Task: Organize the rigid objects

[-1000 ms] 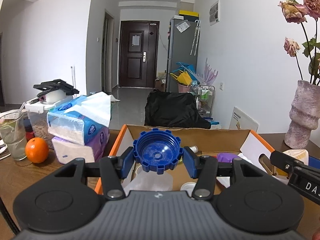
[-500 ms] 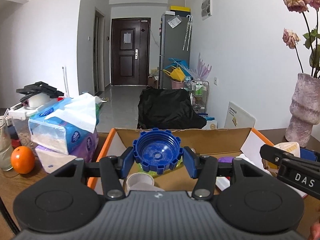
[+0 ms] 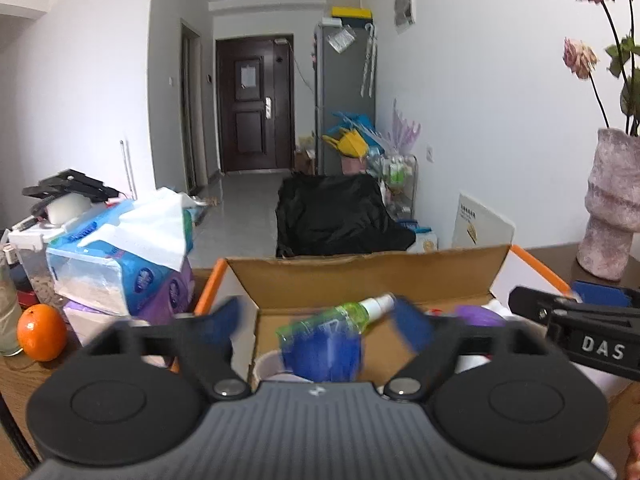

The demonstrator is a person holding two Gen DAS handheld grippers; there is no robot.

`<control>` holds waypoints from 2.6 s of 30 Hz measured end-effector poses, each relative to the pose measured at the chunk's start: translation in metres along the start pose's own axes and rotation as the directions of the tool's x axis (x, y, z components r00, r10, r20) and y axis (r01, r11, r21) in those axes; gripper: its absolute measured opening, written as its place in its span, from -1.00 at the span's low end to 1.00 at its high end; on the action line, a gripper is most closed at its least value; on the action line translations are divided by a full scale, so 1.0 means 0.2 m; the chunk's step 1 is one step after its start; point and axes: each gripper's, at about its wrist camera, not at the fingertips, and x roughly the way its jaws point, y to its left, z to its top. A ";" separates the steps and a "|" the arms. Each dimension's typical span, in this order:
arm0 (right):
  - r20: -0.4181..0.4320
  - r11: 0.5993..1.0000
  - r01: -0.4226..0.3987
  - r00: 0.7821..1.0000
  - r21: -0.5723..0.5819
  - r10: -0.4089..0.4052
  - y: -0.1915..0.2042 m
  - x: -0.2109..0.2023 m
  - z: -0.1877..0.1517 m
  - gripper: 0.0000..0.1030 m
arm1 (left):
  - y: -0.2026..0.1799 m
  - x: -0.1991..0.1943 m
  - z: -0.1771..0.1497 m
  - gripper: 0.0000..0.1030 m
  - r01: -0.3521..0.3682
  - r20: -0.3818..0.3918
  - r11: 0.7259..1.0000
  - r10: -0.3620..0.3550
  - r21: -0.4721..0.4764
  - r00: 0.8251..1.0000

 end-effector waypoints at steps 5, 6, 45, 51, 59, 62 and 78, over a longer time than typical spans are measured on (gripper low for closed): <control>0.030 1.000 0.007 1.000 -0.001 -0.007 -0.01 -0.03 0.02 1.00 | 0.02 -0.03 0.01 1.00 -0.003 0.011 1.000 0.004 -0.008 1.000; 0.027 1.000 0.004 1.000 0.002 -0.004 -0.02 -0.03 0.02 1.00 | 0.03 -0.02 0.01 1.00 -0.004 0.004 1.000 0.005 -0.017 1.000; 0.032 0.999 0.030 0.999 -0.013 -0.029 -0.04 -0.29 0.04 1.00 | 0.02 -0.28 0.00 1.00 -0.010 0.003 0.999 0.010 -0.043 1.000; 0.036 0.999 0.032 0.999 -0.031 -0.031 -0.03 -0.43 0.02 1.00 | 0.01 -0.42 -0.01 1.00 -0.002 0.012 0.999 0.003 -0.054 1.000; 0.045 0.998 0.038 0.998 -0.048 -0.036 0.00 -0.66 -0.01 1.00 | -0.02 -0.63 -0.05 1.00 -0.014 0.015 0.998 0.014 -0.060 1.000; 0.047 0.997 0.042 0.998 -0.061 -0.039 0.01 -0.75 -0.02 1.00 | -0.03 -0.73 -0.06 1.00 -0.013 0.016 0.998 0.014 -0.068 1.000; 0.065 0.997 0.013 0.998 -0.077 -0.008 0.02 -1.48 -0.15 1.00 | -0.07 -1.46 -0.19 1.00 -0.024 0.041 0.997 0.027 -0.073 0.999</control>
